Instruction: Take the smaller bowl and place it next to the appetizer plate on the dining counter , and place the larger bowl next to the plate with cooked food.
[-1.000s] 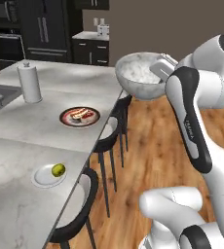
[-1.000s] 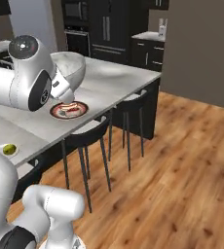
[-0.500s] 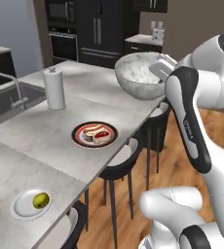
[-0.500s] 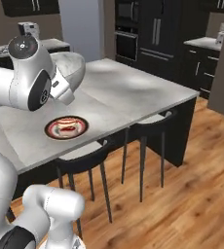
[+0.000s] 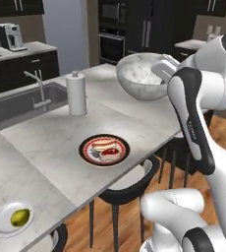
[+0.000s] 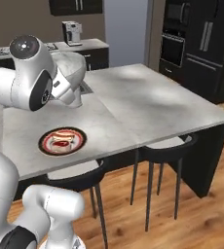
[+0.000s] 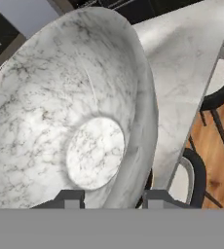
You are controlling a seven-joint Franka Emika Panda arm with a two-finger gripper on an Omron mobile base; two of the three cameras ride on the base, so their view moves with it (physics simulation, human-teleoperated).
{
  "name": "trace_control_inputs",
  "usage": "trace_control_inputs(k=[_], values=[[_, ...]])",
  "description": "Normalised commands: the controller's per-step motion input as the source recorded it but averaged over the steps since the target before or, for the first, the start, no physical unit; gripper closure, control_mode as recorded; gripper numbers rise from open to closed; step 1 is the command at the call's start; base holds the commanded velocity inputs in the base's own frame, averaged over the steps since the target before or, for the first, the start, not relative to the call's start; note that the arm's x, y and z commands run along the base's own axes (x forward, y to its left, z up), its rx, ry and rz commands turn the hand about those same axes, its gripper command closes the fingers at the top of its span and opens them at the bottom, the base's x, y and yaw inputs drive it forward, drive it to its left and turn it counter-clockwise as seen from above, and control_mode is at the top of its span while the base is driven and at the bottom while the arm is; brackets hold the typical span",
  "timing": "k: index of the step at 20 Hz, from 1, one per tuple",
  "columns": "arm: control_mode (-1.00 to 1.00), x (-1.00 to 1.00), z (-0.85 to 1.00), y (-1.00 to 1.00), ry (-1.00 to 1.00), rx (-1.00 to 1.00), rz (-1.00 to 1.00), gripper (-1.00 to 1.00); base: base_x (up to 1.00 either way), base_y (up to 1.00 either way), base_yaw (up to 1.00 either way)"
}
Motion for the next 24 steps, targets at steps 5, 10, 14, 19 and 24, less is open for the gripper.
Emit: trace_control_inputs(k=[5, 10, 14, 19, 24], values=[[1.0, 0.0, 0.0, 0.0, 0.0, 0.0, 0.0, 1.0, 0.59, -0.08, 0.5], [1.0, 0.0, 0.0, 0.0, 0.0, 0.0, 0.0, 1.0, 0.41, -0.46, 0.56], [1.0, 0.0, 0.0, 0.0, 0.0, 0.0, 0.0, 1.0, 0.35, -0.55, 0.55], [1.0, 0.0, 0.0, 0.0, 0.0, 0.0, 0.0, 1.0, 0.3, -0.55, 0.5], [1.0, 0.0, 0.0, 0.0, 0.0, 0.0, 0.0, 1.0, 0.08, -0.35, 0.34]])
